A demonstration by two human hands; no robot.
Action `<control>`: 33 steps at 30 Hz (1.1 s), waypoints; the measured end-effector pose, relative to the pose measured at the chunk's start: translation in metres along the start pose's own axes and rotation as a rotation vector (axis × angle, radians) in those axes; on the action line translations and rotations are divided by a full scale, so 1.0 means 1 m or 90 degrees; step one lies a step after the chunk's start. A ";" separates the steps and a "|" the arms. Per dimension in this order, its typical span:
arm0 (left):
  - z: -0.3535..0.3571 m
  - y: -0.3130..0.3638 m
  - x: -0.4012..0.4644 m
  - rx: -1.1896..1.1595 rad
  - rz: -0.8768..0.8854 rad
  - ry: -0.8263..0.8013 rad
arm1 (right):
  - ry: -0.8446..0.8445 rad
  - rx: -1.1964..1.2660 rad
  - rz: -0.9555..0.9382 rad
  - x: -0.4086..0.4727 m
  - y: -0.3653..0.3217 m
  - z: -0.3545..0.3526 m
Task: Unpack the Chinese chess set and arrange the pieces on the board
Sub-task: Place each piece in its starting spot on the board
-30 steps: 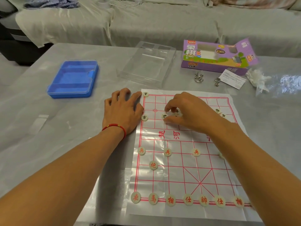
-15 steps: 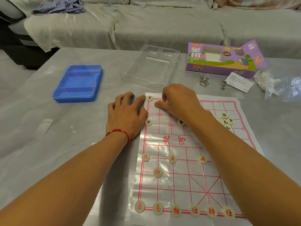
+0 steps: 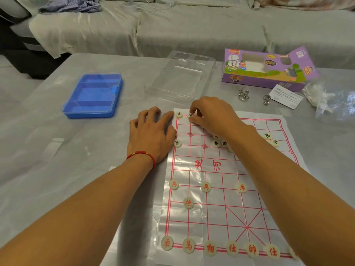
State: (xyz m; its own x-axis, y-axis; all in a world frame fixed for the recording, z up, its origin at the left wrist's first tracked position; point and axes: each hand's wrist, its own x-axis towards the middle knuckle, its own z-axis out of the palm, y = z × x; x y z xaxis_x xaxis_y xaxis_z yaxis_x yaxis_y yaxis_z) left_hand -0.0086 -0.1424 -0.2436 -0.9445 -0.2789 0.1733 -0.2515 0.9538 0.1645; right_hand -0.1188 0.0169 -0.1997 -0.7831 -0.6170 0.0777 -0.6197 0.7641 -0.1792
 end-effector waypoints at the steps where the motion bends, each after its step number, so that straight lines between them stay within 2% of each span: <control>1: 0.000 0.000 0.000 0.000 0.000 0.001 | 0.000 0.006 0.006 0.001 0.001 0.001; 13: 0.003 -0.002 0.001 -0.006 0.003 0.006 | -0.019 0.049 0.019 0.005 0.004 0.001; 19: 0.005 -0.004 0.002 -0.014 0.012 0.020 | -0.034 0.131 -0.025 -0.031 0.013 -0.030; 25: 0.006 -0.004 0.002 -0.014 0.013 0.022 | -0.128 0.046 -0.050 -0.077 0.019 -0.051; 28: 0.006 -0.004 0.002 -0.013 0.013 0.022 | -0.127 -0.007 -0.038 -0.084 0.020 -0.043; 33: 0.005 -0.004 0.002 -0.019 0.013 0.020 | -0.115 -0.011 -0.044 -0.086 0.017 -0.033</control>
State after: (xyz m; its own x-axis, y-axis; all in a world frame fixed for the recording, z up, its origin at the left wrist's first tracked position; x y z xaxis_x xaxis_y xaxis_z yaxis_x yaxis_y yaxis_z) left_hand -0.0105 -0.1465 -0.2484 -0.9423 -0.2627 0.2074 -0.2246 0.9558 0.1900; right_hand -0.0640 0.0892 -0.1776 -0.7179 -0.6905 -0.0887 -0.6735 0.7211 -0.1627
